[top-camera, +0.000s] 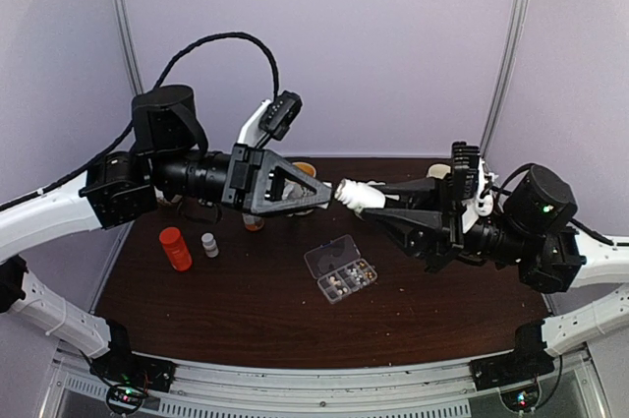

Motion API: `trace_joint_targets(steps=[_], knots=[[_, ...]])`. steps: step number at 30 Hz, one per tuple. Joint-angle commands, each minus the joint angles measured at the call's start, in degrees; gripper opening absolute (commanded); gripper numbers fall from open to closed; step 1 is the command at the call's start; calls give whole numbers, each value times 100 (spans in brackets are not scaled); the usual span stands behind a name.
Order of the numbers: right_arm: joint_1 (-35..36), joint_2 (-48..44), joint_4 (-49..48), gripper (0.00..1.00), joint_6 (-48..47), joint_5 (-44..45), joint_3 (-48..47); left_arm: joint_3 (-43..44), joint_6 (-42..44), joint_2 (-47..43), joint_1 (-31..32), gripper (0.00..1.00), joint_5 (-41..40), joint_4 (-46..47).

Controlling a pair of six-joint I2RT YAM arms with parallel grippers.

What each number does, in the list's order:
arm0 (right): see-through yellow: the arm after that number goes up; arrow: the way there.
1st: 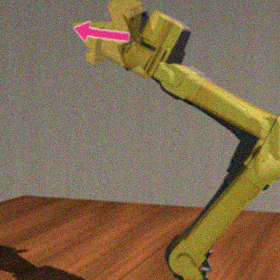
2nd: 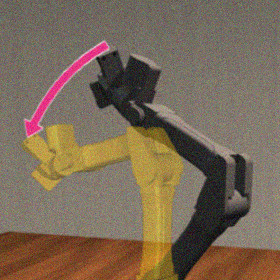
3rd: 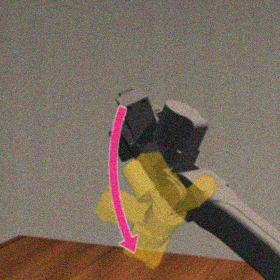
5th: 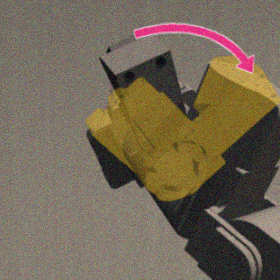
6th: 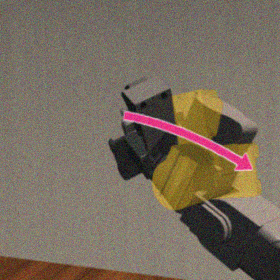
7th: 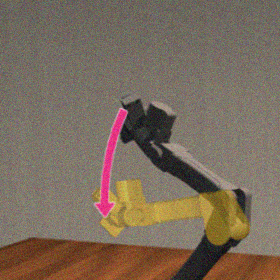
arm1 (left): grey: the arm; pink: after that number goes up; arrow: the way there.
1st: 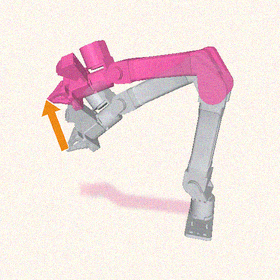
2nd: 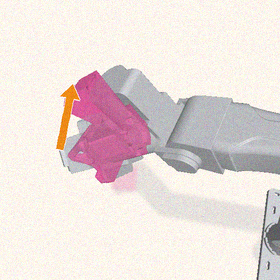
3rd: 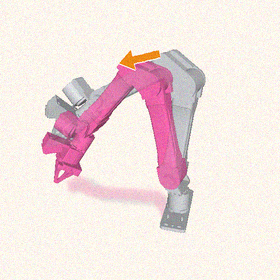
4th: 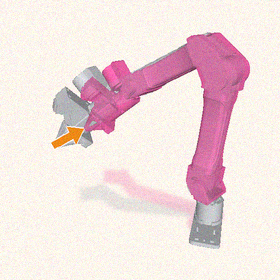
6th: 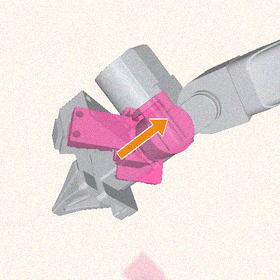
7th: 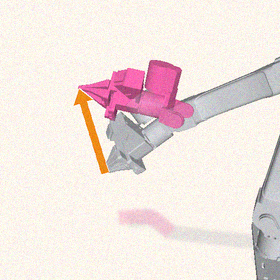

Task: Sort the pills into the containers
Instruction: Close the lid of the pill bottle.

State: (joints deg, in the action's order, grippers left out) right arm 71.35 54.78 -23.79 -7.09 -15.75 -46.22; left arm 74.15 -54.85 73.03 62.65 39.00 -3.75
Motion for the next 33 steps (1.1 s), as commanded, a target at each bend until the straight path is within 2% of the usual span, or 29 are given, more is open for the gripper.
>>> trace_joint_targets(steps=[1, 9, 17, 22, 33], knots=[[29, -105, -92, 0, 11, 98, 51, -41, 131, -28, 28, 0, -38, 128], [84, 134, 42, 0, -29, 74, -140, -102, -89, -16, 33, 0, 122, 586], [214, 370, 490, 0, -242, 362, -371, -94, -76, -13, 46, 0, 143, 578], [352, 442, 1013, 0, -540, 801, -505, 129, 319, 62, 50, 0, -24, -334], [667, 583, 1986, 0, -1435, 1655, -898, 117, 308, 118, 54, 0, -79, -798]])
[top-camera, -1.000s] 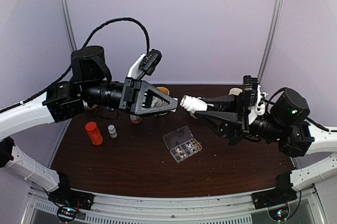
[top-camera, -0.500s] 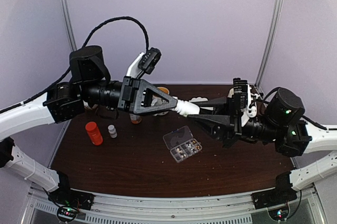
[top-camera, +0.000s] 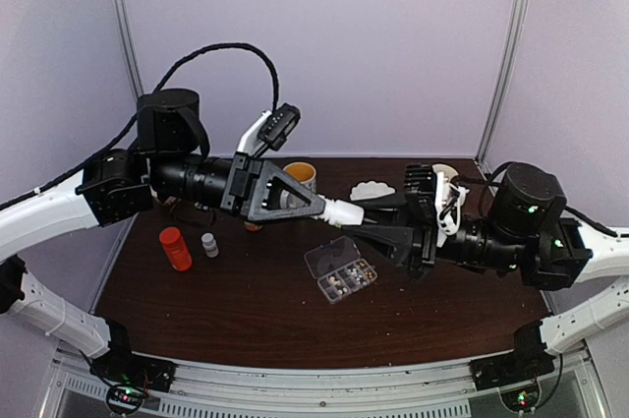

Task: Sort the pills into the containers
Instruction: Close the lid of the pill bottle, then screw the lid of the pill bottle onto the pill bottle.

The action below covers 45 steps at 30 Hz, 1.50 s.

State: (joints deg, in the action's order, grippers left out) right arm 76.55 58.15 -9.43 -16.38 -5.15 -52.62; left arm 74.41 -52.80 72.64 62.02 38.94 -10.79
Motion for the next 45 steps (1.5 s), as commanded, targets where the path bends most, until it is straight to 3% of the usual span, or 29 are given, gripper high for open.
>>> trace_joint_targets(steps=[1, 7, 12, 15, 20, 30, 34, 39, 45], knots=[[205, 261, 620, 0, -625, 728, -273, 91, 103, 164, 117, 0, -79, -130], [563, 354, 632, 0, -1172, 1609, -190, 104, -11, 261, 117, 0, -122, -297], [660, 335, 76, 0, -1240, 1741, 96, 82, -314, 380, 117, 0, 7, 19], [642, 327, -163, 0, -894, 1733, 119, 91, -276, 375, 117, 0, -19, 181], [363, 376, -306, 0, 159, 996, -46, 68, 195, 250, 133, 0, -181, 276], [-241, 473, -1092, 0, 2814, -675, 24, 234, 2652, 128, 189, 0, -112, -348], [-268, 540, -1515, 0, 3583, -1198, 58, 251, 4122, 33, 341, 0, 5, -644], [-266, 540, -1597, 0, 4351, -1504, -13, 728, 6205, 161, 551, 0, -259, -1982], [-264, 420, -2115, 0, 4960, -1569, 249, 594, 7152, 75, 591, 0, -613, -1858]])
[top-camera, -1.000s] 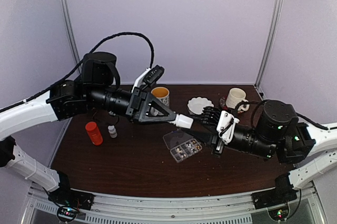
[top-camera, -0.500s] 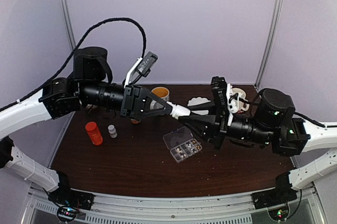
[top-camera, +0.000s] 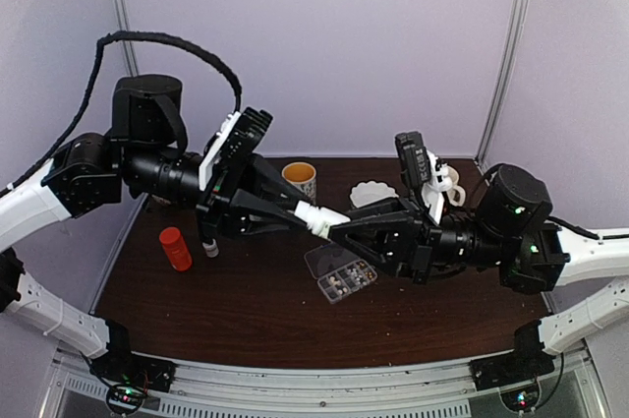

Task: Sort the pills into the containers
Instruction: Screw the lid of the pill bottle onto the pill bottle.

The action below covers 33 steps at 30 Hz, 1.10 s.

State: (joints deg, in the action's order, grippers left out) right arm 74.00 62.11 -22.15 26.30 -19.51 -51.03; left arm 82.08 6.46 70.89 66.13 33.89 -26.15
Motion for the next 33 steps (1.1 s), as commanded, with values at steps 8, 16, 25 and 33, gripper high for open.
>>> trace_joint_targets(steps=[8, 16, 25, 33], knots=[[-9, -31, -423, 0, 1153, 95, 2, 39, 2432, 320, 463, 0, -928, -724], [-12, 46, -894, 0, 1990, 128, 134, -92, 4352, 275, 802, 0, -1405, -919], [1, -113, -1733, 0, 2109, -175, 357, -513, 4190, 103, 798, 0, -1186, -45], [31, -149, -1148, 0, 806, -334, 154, -611, 2915, 70, 800, 0, -757, 582]])
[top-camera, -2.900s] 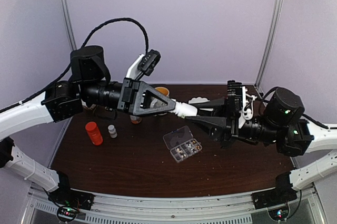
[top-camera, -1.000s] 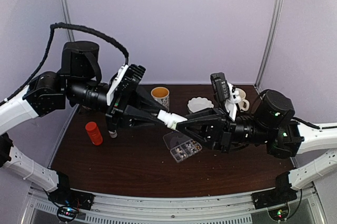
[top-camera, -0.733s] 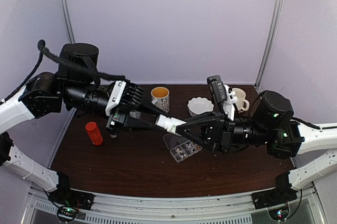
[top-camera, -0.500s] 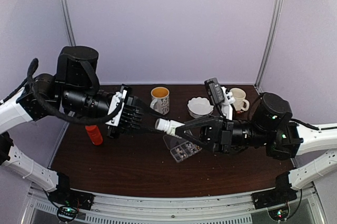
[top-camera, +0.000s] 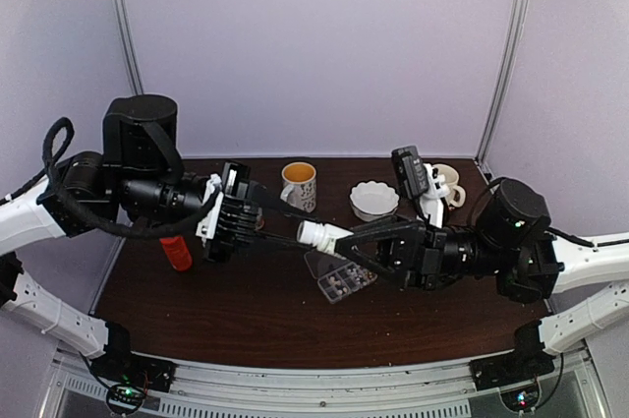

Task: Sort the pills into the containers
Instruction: Screw the lid of the pill bottle onto the pill bottle.

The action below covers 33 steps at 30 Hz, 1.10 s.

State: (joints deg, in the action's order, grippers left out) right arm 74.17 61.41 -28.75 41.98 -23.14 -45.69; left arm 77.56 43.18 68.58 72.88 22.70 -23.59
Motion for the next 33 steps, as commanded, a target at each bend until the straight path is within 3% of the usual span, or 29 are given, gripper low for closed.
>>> trace_joint_targets(steps=[1, 5, 11, 17, 20, 27, 33], knots=[[16, -55, -371, 0, -864, 5, -459, -154, -764, 312, 125, 0, 419, 285], [95, 110, -98, 0, -1392, -203, -748, -217, -1122, 267, 126, 0, 412, 410], [328, 190, 1268, 0, -2818, 666, -1179, -148, -1186, 323, 123, 0, 897, 268], [327, 433, 1438, 0, -2632, 255, -1565, -39, -653, 358, 124, 0, 746, -287], [371, 387, 1730, 0, -2886, 592, -1593, 237, -666, 544, 126, 0, 675, -620], [383, 135, 947, 0, -2723, 984, -1068, 224, -595, 643, 124, 2, 357, -430], [370, 167, -205, 0, -1618, 872, -706, 166, -213, 587, 124, 3, 272, -368]])
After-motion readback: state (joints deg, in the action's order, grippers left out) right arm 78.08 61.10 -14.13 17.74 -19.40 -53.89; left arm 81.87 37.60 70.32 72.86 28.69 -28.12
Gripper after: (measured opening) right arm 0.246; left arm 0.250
